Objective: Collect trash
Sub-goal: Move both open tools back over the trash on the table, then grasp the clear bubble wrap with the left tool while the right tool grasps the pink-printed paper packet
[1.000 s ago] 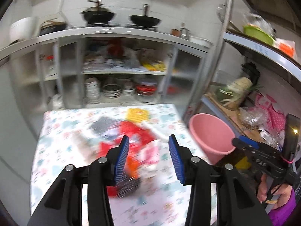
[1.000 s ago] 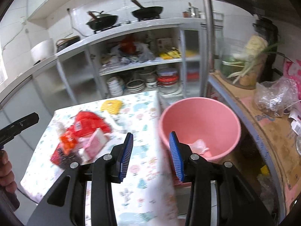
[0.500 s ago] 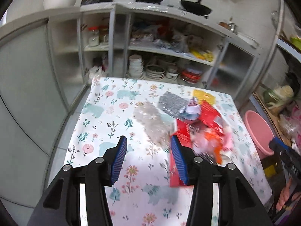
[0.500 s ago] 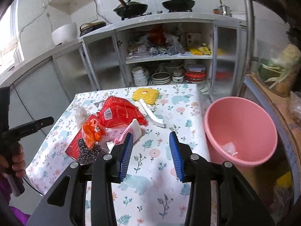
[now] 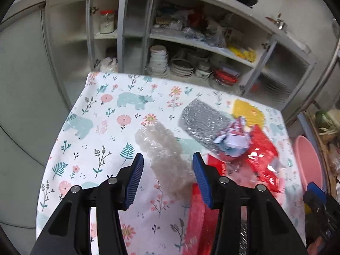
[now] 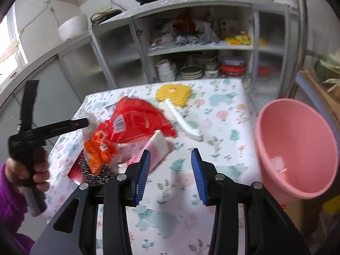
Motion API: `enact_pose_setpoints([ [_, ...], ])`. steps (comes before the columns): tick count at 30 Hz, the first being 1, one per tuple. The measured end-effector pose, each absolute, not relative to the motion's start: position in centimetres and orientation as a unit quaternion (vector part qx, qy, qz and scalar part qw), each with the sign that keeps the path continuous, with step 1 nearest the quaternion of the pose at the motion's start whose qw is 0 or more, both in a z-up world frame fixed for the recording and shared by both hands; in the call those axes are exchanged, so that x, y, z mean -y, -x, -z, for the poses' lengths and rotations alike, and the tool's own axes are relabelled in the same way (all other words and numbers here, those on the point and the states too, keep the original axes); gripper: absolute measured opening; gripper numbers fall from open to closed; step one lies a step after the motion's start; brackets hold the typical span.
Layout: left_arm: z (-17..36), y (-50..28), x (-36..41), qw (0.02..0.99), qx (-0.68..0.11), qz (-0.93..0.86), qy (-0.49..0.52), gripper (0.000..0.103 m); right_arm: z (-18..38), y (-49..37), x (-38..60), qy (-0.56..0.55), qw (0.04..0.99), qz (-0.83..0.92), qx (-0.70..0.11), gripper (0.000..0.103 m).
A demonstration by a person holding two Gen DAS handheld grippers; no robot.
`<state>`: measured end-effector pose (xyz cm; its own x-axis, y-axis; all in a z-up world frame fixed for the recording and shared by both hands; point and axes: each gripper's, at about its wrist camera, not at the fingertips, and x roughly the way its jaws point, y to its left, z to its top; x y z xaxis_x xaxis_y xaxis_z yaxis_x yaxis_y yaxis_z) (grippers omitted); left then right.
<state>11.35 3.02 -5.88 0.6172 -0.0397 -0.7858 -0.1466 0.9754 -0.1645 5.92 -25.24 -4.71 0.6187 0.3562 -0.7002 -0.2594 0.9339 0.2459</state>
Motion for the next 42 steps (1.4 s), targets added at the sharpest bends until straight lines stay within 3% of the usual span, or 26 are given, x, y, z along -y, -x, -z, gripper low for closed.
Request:
enact_pose_setpoints([
  [2, 6.3, -11.7, -3.2, 0.892, -0.439, -0.028, 0.109, 0.040, 5.1, -6.5, 24.5, -0.070, 0.889, -0.185, -0.413, 0.041],
  [3, 6.4, -11.8, -3.3, 0.893, -0.436, -0.024, 0.110, 0.030, 5.1, -6.6, 24.1, -0.073, 0.886, -0.188, -0.416, 0.041],
  [4, 6.3, -11.7, -3.3, 0.895, -0.433, -0.020, 0.108, 0.026, 5.2, -6.8, 23.8, -0.078, 0.883, -0.193, -0.420, 0.041],
  [7, 5.7, -11.1, -3.5, 0.901, -0.421, -0.020, 0.100, 0.022, 5.3, -7.0, 22.8, -0.088, 0.876, -0.202, -0.429, 0.041],
  [19, 2.6, -6.8, -4.6, 0.917, -0.385, 0.007, 0.103, 0.022, 7.5, -7.9, 21.6, -0.127, 0.853, -0.170, -0.477, 0.040],
  [23, 2.0, -5.5, -4.7, 0.919, -0.380, 0.013, 0.105, 0.022, 7.2, -7.1, 21.8, -0.127, 0.858, -0.166, -0.469, 0.011],
  [24, 1.7, -5.2, -4.6, 0.920, -0.378, 0.016, 0.103, 0.022, 7.1, -6.9, 21.8, -0.124, 0.860, -0.164, -0.468, 0.010],
  [42, -1.3, -2.6, 0.7, 0.930, -0.354, 0.077, 0.068, 0.022, 3.2, -2.1, 27.9, -0.144, 0.892, -0.145, -0.403, 0.010],
])
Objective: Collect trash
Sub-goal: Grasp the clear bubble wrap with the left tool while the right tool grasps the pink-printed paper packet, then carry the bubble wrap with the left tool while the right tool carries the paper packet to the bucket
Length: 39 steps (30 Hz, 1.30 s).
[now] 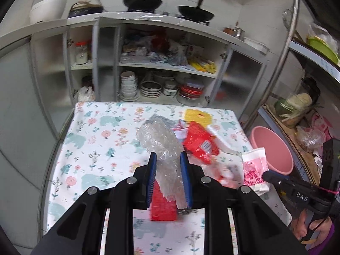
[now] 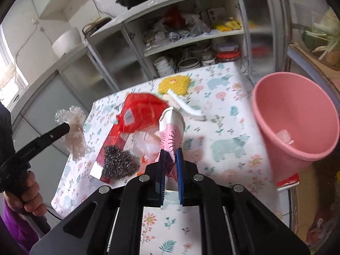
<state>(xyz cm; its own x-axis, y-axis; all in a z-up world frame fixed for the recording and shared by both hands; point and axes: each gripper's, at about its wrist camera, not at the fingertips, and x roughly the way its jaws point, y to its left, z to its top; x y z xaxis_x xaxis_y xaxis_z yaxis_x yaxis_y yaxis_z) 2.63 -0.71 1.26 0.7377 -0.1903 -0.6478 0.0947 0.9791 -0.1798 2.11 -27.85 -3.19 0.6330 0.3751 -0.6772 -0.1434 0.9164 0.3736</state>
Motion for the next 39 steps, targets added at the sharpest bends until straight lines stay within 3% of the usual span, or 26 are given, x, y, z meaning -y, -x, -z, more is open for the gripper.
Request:
enact_pose_setpoints([
  [20, -2.9, -7.8, 17.4, 0.914, -0.334, 0.231, 0.021, 0.022, 1.4, -2.4, 40.4, -0.160, 0.931, 0.008, -0.329, 0.010],
  [39, 3.9, -13.7, 30.7, 0.869, -0.393, 0.299, -0.023, 0.022, 6.2, -5.9, 45.5, -0.169, 0.918, 0.082, -0.349, 0.010],
])
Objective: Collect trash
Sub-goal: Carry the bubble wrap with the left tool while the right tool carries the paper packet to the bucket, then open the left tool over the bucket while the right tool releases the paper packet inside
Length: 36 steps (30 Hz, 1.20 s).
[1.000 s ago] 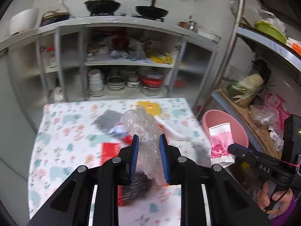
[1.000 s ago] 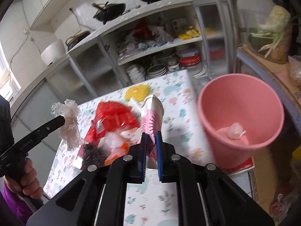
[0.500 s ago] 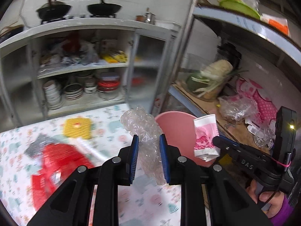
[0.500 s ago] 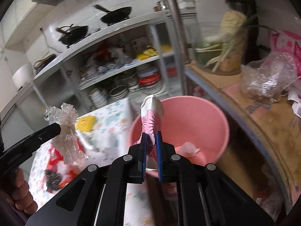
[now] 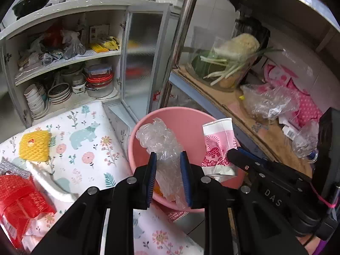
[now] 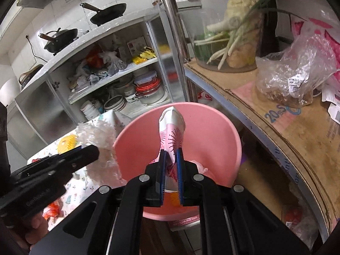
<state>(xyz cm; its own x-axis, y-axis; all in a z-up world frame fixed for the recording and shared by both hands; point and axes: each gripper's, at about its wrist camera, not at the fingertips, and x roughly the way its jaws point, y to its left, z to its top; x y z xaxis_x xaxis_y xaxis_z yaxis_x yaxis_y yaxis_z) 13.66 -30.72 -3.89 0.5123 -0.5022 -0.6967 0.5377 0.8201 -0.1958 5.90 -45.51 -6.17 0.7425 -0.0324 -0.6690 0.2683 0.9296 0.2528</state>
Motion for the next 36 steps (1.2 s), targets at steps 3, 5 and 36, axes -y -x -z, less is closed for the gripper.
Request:
enact_pose_setpoints([
  [3, 4.8, -14.1, 31.2, 0.866, -0.402, 0.295, -0.024, 0.022, 6.7, -6.2, 45.5, -0.166, 0.916, 0.084, -0.356, 0.010],
  [5, 5.3, -14.4, 31.5, 0.864, -0.407, 0.294, -0.027, 0.022, 6.9, -6.4, 45.7, -0.165, 0.915, 0.085, -0.358, 0.010],
  [36, 0.1, -10.6, 27.0, 0.886, -0.362, 0.291, -0.007, 0.043, 3.8, -4.0, 41.5, -0.141, 0.922, 0.018, -0.360, 0.028],
])
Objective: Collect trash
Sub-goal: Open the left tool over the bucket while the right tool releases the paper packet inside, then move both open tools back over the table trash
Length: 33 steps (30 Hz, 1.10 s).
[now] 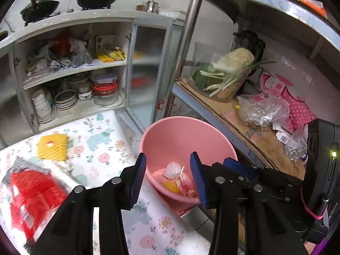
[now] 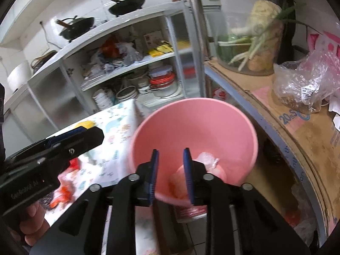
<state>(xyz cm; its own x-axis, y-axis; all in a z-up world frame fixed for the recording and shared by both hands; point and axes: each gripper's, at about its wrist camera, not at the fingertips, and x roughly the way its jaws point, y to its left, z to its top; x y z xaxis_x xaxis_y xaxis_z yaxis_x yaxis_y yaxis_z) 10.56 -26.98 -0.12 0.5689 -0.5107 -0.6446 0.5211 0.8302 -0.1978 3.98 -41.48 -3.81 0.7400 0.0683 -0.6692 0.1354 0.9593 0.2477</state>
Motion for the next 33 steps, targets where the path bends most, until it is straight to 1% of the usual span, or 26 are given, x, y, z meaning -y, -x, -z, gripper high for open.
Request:
enact_pose_setpoints([
  [9, -1.7, -7.2, 20.1, 0.904, -0.349, 0.247, 0.004, 0.046, 2.5, -2.3, 36.6, -0.128, 0.923, -0.035, -0.361, 0.029],
  [17, -1.9, -4.8, 12.8, 0.918, -0.347, 0.190, 0.017, 0.046, 2.5, -1.8, 32.9, -0.110, 0.921, -0.073, -0.367, 0.029],
  [27, 0.7, -2.6, 2.0, 0.921, -0.376, 0.092, 0.038, 0.046, 3.8, -1.9, 28.7, -0.097, 0.908, -0.122, -0.389, 0.029],
  [33, 3.1, -2.5, -0.6, 0.909, -0.408, 0.071, 0.046, 0.046, 4.6, -2.2, 27.1, -0.088, 0.900, -0.143, -0.403, 0.029],
])
